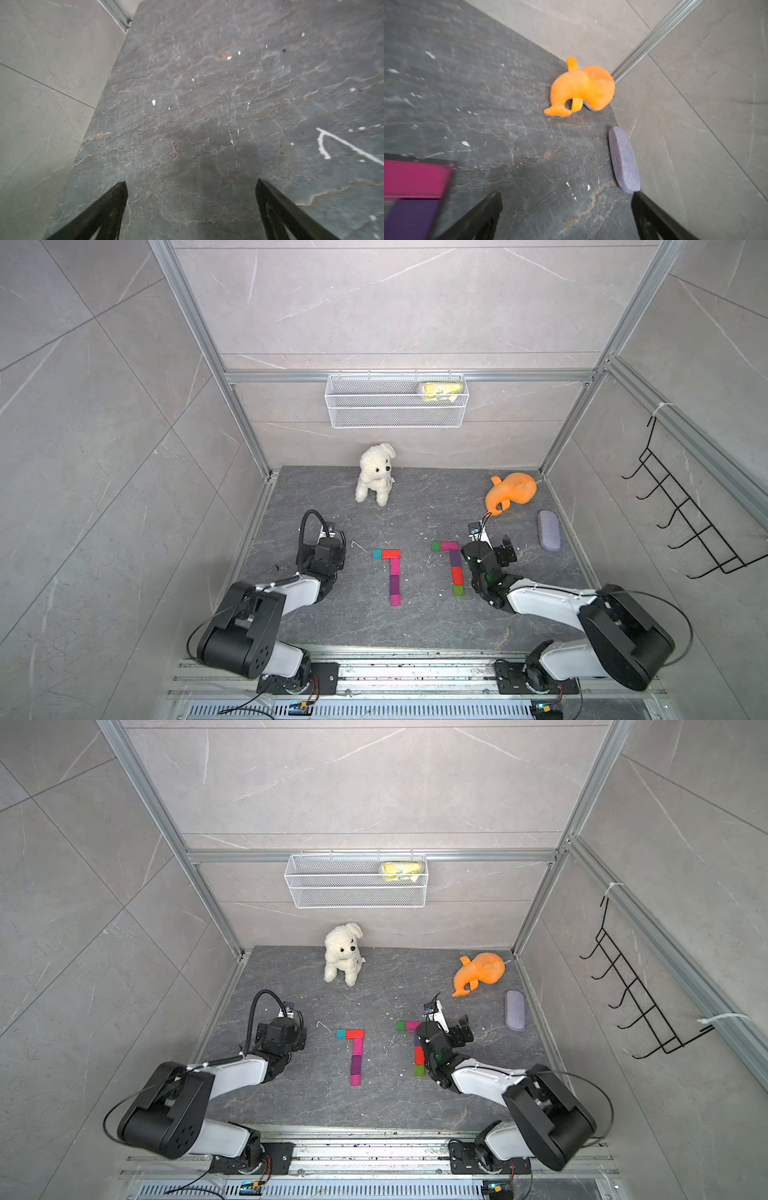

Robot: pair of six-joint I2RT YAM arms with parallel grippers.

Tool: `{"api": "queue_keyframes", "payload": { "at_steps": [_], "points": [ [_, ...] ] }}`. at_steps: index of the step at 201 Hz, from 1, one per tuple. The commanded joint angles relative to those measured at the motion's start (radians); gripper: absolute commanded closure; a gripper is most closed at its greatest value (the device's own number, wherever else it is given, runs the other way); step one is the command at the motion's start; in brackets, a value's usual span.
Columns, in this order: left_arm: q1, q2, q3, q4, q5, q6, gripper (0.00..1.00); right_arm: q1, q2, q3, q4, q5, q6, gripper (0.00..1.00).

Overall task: Assemble the number 7 with building blocks
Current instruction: Reset both arms

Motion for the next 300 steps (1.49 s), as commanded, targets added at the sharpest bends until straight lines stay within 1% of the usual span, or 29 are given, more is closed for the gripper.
{"api": "queue_keyframes", "payload": {
  "at_steps": [1, 9, 13, 17, 24, 35, 44, 47, 54, 83, 91, 106, 117, 124, 143, 153, 161, 168, 179, 189, 200, 210, 300],
  "points": [
    [0.041, 0.015, 0.041, 0.185, 0.005, 0.078, 0.00, -0.028, 0.096, -0.068, 0.477, -0.064, -0.112, 0.00],
    [0.067, 0.021, 0.024, 0.238, 0.033, 0.077, 0.00, -0.037, 0.149, -0.087, 0.633, -0.073, -0.156, 0.00],
    [0.082, 0.027, 0.018, 0.264, 0.049, 0.077, 0.00, -0.042, 0.173, -0.082, 0.684, -0.051, -0.173, 0.00],
    [0.092, 0.029, 0.021, 0.269, 0.057, 0.074, 0.00, -0.049, 0.195, -0.069, 0.686, -0.017, -0.160, 0.00],
    [0.108, 0.021, 0.040, 0.205, 0.071, 0.047, 0.00, -0.057, 0.201, -0.051, 0.671, 0.021, -0.153, 0.00],
    [0.129, 0.019, 0.045, 0.195, 0.097, 0.033, 0.00, -0.076, 0.168, -0.047, 0.586, -0.015, -0.107, 0.00],
    [0.143, 0.010, 0.036, 0.197, 0.097, 0.017, 0.00, -0.101, 0.129, -0.051, 0.503, -0.088, -0.058, 0.00],
    [0.146, 0.005, 0.029, 0.206, 0.119, 0.016, 0.00, -0.113, 0.116, -0.053, 0.475, -0.118, -0.041, 0.00],
    [0.152, -0.009, 0.004, 0.236, 0.127, 0.007, 0.00, -0.147, 0.082, -0.064, 0.424, -0.203, -0.002, 0.00],
    [0.202, -0.052, -0.121, 0.419, 0.168, -0.040, 0.00, -0.308, 0.011, -0.083, 0.316, -0.485, 0.137, 0.00],
    [0.217, -0.048, -0.123, 0.430, 0.186, -0.050, 0.00, -0.351, 0.007, -0.061, 0.246, -0.582, 0.167, 0.00],
    [0.233, -0.048, -0.108, 0.396, 0.219, -0.059, 0.00, -0.428, 0.018, -0.002, 0.138, -0.723, 0.208, 0.00],
    [0.241, -0.050, -0.113, 0.398, 0.242, -0.062, 0.00, -0.454, 0.013, -0.022, 0.159, -0.792, 0.213, 0.00],
    [0.247, -0.053, -0.124, 0.412, 0.264, -0.061, 0.00, -0.458, 0.015, -0.048, 0.212, -0.826, 0.205, 0.01],
    [0.265, -0.048, -0.142, 0.447, 0.332, -0.060, 0.00, -0.465, 0.059, -0.112, 0.377, -0.858, 0.203, 0.00],
    [0.290, -0.033, -0.143, 0.457, 0.392, -0.063, 0.00, -0.465, 0.050, -0.109, 0.350, -0.857, 0.204, 0.00],
    [0.311, -0.009, -0.146, 0.477, 0.434, -0.073, 0.00, -0.467, 0.057, -0.113, 0.376, -0.859, 0.203, 0.00],
    [0.314, 0.021, -0.151, 0.537, 0.435, -0.067, 0.00, -0.465, 0.051, -0.111, 0.361, -0.857, 0.202, 0.00],
    [0.315, -0.009, -0.139, 0.452, 0.441, -0.077, 0.00, -0.465, 0.053, -0.114, 0.374, -0.856, 0.201, 0.00],
    [0.316, 0.010, -0.145, 0.502, 0.435, -0.074, 0.00, -0.464, 0.054, -0.115, 0.373, -0.855, 0.202, 0.00],
    [0.317, -0.002, -0.133, 0.452, 0.421, -0.086, 0.00, -0.466, 0.051, -0.113, 0.369, -0.855, 0.202, 0.00],
    [0.319, 0.007, -0.135, 0.475, 0.418, -0.086, 0.00, -0.464, 0.054, -0.113, 0.369, -0.857, 0.203, 0.00],
    [0.319, 0.002, -0.135, 0.463, 0.417, -0.088, 0.00, -0.463, 0.053, -0.113, 0.371, -0.856, 0.202, 0.00]
  ]
}}
